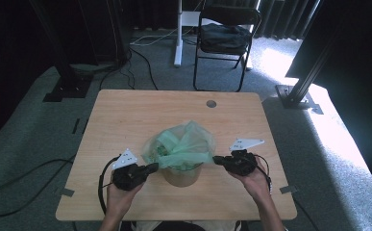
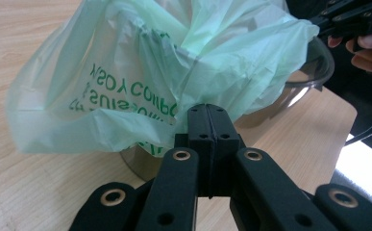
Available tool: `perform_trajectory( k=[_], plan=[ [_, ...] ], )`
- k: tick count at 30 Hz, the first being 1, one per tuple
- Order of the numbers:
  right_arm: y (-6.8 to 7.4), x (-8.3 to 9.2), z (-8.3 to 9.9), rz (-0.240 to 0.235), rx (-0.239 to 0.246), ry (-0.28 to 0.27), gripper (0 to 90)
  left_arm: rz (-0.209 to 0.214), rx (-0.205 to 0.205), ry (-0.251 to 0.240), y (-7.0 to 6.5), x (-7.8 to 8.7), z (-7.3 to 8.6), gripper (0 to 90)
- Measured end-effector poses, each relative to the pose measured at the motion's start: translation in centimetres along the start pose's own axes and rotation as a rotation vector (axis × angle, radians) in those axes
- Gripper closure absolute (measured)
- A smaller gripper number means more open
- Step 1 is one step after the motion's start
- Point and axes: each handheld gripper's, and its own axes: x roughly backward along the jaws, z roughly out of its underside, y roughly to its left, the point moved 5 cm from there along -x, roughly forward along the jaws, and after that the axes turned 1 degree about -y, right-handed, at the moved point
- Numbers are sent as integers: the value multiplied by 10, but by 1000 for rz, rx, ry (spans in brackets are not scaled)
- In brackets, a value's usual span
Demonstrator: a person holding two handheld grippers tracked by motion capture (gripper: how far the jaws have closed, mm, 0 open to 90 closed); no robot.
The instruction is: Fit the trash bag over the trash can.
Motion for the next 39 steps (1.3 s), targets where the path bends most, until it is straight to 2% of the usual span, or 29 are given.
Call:
perform_trajectory(
  k=[8, 15, 18, 23, 39],
  plan=[
    [4, -2, 3, -19, 5, 6, 897, 7, 3, 23, -1, -7, 10, 900],
    [7, -6, 7, -34, 8, 18, 898, 22, 24, 1, 3, -6, 16, 900],
    [7, -8, 10, -39, 6, 25, 898, 21, 15, -1, 3, -6, 17, 900],
    [12, -13, 15, -57, 23, 57, 899, -13, -37, 10, -2, -8, 21, 900],
    [8, -14, 23, -39, 26, 79, 900, -7, -35, 16, -1, -8, 31, 900]
  ],
)
